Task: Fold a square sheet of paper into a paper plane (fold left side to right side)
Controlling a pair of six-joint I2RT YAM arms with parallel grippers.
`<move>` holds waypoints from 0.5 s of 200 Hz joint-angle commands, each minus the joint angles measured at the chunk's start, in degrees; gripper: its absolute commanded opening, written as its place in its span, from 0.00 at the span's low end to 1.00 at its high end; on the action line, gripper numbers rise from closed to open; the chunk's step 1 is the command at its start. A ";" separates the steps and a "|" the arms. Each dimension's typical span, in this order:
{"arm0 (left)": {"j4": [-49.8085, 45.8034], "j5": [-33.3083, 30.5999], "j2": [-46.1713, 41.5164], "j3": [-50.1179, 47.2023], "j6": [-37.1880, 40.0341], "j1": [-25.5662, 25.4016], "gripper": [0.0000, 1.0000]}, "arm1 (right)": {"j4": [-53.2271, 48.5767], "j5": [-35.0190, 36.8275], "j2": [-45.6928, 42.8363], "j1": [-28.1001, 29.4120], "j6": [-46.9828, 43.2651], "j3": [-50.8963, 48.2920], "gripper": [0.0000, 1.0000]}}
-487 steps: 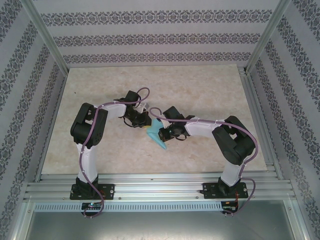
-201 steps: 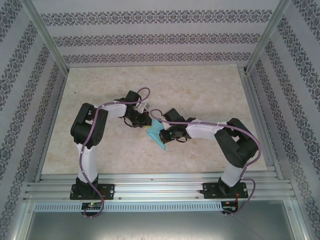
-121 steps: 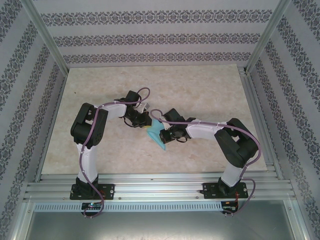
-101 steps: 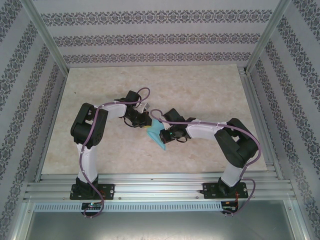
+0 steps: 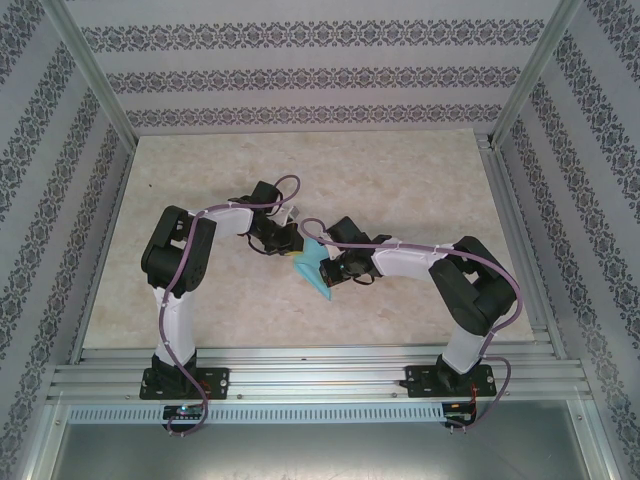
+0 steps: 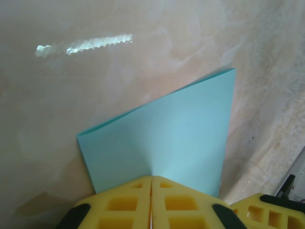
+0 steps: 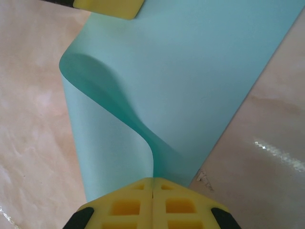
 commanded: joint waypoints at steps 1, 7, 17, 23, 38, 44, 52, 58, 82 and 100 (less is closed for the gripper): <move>-1.53 -5.30 3.45 -1.38 1.36 -1.29 0.09 | -0.15 0.91 0.70 -0.79 0.34 1.51 0.00; -1.53 -5.30 3.47 -1.44 1.28 -1.30 0.09 | -0.18 0.83 0.65 -0.77 0.34 1.58 0.00; -1.54 -5.26 3.47 -1.45 1.44 -1.33 0.09 | -0.03 0.71 0.66 -0.75 0.36 1.73 0.00; -1.54 -5.30 3.47 -1.50 1.40 -1.28 0.09 | -0.09 0.61 0.74 -0.81 0.38 1.87 0.00; -1.54 -5.30 3.41 -1.40 1.40 -1.33 0.09 | -0.06 0.42 0.96 -0.73 0.24 2.06 0.00; -1.54 -5.30 3.47 -1.47 1.40 -1.31 0.09 | -0.07 0.28 1.04 -0.71 0.25 2.14 0.00; -1.53 -5.21 3.47 -1.45 1.40 -1.27 0.09 | -0.10 0.14 1.25 -0.68 0.23 2.20 0.00; -1.54 -5.21 3.45 -1.44 1.40 -1.31 0.09 | -0.12 0.12 1.43 -0.64 0.16 2.31 0.00; -1.54 -5.21 3.47 -1.45 1.40 -1.31 0.09 | -0.40 0.12 1.88 -0.67 0.14 2.26 0.00; -1.67 -5.30 3.47 -1.42 1.48 -1.31 0.09 | -0.37 -0.03 2.14 -0.54 0.29 2.13 0.00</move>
